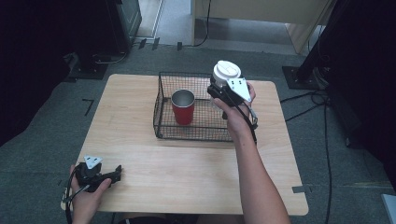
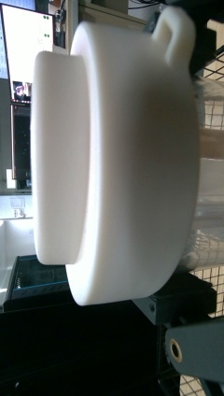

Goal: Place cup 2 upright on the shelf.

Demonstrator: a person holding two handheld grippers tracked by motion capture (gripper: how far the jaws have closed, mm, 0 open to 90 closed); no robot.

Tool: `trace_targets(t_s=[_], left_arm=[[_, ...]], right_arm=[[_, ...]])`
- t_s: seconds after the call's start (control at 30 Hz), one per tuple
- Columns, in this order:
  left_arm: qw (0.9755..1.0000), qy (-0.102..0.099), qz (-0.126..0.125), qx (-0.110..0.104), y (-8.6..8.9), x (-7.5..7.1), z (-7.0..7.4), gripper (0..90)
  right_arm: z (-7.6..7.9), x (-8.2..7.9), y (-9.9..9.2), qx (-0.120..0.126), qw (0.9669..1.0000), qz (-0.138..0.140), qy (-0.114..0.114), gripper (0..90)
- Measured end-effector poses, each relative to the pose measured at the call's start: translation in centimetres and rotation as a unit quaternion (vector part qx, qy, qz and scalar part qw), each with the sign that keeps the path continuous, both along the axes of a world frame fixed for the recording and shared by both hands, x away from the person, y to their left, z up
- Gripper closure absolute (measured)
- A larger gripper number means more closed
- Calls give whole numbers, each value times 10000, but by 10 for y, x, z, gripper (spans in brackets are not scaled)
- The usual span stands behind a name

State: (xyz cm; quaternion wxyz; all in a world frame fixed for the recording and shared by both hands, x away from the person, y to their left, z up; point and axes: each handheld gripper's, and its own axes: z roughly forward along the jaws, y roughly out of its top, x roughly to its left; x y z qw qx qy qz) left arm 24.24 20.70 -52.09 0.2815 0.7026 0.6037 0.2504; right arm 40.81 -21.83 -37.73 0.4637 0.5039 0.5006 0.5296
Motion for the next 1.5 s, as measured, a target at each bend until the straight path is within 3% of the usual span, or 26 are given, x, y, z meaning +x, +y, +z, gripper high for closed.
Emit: trace_targets(t_s=[0.27,0.7,0.8,0.9,1.1,1.3,1.5], left_arm=[[10000,3,-5,0,0,0,0,16],[10000,7,-27,3,0,0,0,16],[10000,7,-27,3,0,0,0,16],[10000,9,-26,-2,0,0,0,16],[10000,6,-70,1,0,0,0,16],[10000,9,-70,2,0,0,0,16],[10000,5,-71,1,0,0,0,16]], right_arm=[[-15,16,2,-27,9999,-28,136,160],[-45,37,-1,-6,9977,-322,600,159],[-52,41,-3,-145,9962,-399,754,159],[-56,43,-3,-406,9952,-438,771,158],[-58,43,-1,-475,9952,-346,787,158],[-68,44,7,-867,9926,-87,847,158],[-70,44,9,-704,9920,-77,1041,157]])
